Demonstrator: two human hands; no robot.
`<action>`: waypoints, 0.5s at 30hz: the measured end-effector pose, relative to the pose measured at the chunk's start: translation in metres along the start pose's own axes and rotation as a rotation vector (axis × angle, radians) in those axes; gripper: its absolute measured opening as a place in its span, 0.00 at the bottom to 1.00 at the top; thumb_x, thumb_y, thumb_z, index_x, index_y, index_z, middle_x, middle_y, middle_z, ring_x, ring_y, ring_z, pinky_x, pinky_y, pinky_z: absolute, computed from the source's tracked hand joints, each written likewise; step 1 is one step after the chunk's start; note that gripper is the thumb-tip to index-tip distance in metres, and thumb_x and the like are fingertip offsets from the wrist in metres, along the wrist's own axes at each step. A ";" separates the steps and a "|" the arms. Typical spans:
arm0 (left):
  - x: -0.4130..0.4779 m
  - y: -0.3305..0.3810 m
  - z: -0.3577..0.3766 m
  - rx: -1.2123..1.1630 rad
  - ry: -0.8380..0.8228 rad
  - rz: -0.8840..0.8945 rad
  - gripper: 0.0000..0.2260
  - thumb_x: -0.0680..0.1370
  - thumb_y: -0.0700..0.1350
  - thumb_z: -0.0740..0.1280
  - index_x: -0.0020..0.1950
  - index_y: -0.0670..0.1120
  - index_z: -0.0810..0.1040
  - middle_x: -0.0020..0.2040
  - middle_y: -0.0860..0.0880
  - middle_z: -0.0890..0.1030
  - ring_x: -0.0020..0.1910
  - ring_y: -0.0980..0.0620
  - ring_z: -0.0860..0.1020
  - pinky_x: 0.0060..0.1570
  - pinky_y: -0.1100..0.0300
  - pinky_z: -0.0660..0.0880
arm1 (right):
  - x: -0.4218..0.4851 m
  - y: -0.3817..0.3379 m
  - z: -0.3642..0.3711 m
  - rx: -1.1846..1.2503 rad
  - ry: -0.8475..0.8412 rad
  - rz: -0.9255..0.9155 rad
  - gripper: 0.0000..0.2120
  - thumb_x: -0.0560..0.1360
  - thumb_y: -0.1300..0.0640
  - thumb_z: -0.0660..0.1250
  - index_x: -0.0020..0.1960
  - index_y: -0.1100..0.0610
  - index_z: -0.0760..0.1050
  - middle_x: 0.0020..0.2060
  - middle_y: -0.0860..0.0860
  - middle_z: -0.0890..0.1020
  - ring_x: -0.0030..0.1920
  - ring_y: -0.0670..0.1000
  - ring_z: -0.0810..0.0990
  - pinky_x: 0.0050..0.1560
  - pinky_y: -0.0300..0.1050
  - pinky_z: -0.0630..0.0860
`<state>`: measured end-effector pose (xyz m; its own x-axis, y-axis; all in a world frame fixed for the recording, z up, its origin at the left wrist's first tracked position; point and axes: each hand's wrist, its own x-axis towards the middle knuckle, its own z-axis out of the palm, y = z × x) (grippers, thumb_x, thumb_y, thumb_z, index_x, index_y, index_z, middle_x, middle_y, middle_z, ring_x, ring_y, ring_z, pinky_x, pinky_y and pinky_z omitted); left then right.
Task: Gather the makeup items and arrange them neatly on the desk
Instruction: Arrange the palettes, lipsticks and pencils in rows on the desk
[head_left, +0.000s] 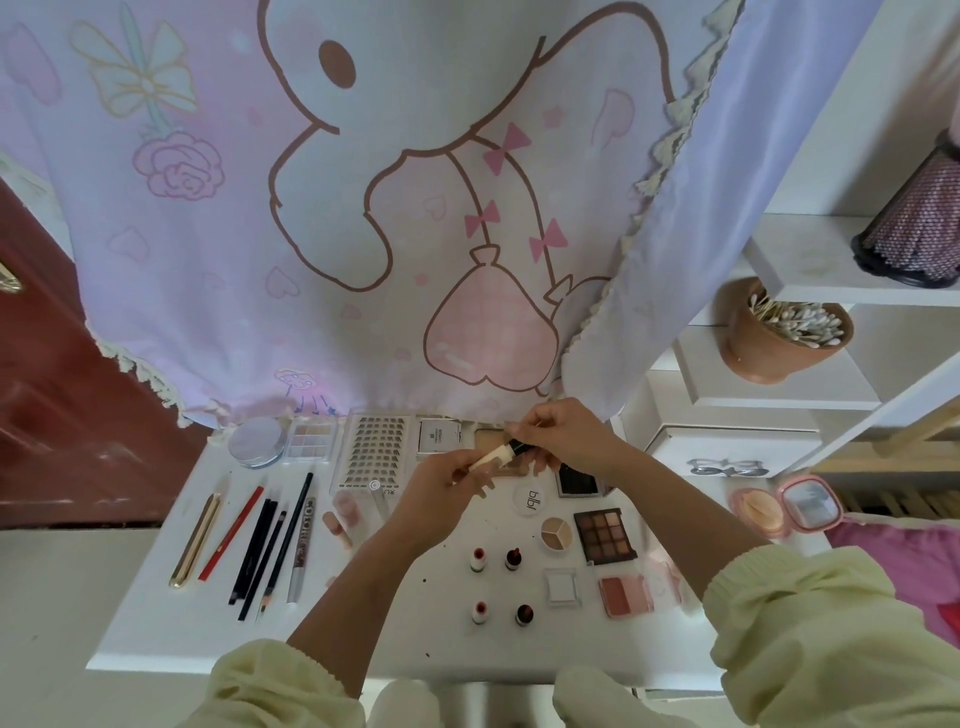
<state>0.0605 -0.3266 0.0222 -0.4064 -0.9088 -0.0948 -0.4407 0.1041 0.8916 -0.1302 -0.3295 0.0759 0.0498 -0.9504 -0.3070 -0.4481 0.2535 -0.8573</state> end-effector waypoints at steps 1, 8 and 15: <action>-0.001 0.001 0.000 -0.007 -0.002 -0.001 0.09 0.80 0.49 0.64 0.53 0.49 0.82 0.40 0.53 0.83 0.39 0.58 0.80 0.47 0.57 0.76 | 0.000 0.001 -0.002 0.043 -0.020 -0.005 0.05 0.77 0.59 0.69 0.45 0.61 0.78 0.31 0.52 0.82 0.29 0.46 0.79 0.28 0.34 0.73; -0.003 0.003 -0.001 0.004 -0.046 0.007 0.06 0.80 0.51 0.64 0.52 0.56 0.80 0.40 0.54 0.83 0.38 0.61 0.79 0.43 0.65 0.74 | 0.003 -0.001 -0.004 -0.038 -0.070 0.035 0.11 0.77 0.53 0.68 0.46 0.62 0.80 0.38 0.58 0.85 0.31 0.47 0.80 0.31 0.33 0.74; -0.004 0.012 0.002 0.079 -0.168 0.014 0.05 0.77 0.54 0.68 0.51 0.58 0.78 0.40 0.54 0.84 0.37 0.61 0.81 0.37 0.72 0.72 | -0.001 -0.001 -0.010 -0.037 -0.116 -0.030 0.05 0.74 0.65 0.71 0.48 0.66 0.81 0.34 0.55 0.82 0.30 0.45 0.79 0.32 0.32 0.74</action>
<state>0.0553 -0.3212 0.0322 -0.5383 -0.8273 -0.1609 -0.4929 0.1541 0.8563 -0.1387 -0.3308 0.0816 0.1660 -0.9297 -0.3288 -0.4776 0.2159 -0.8517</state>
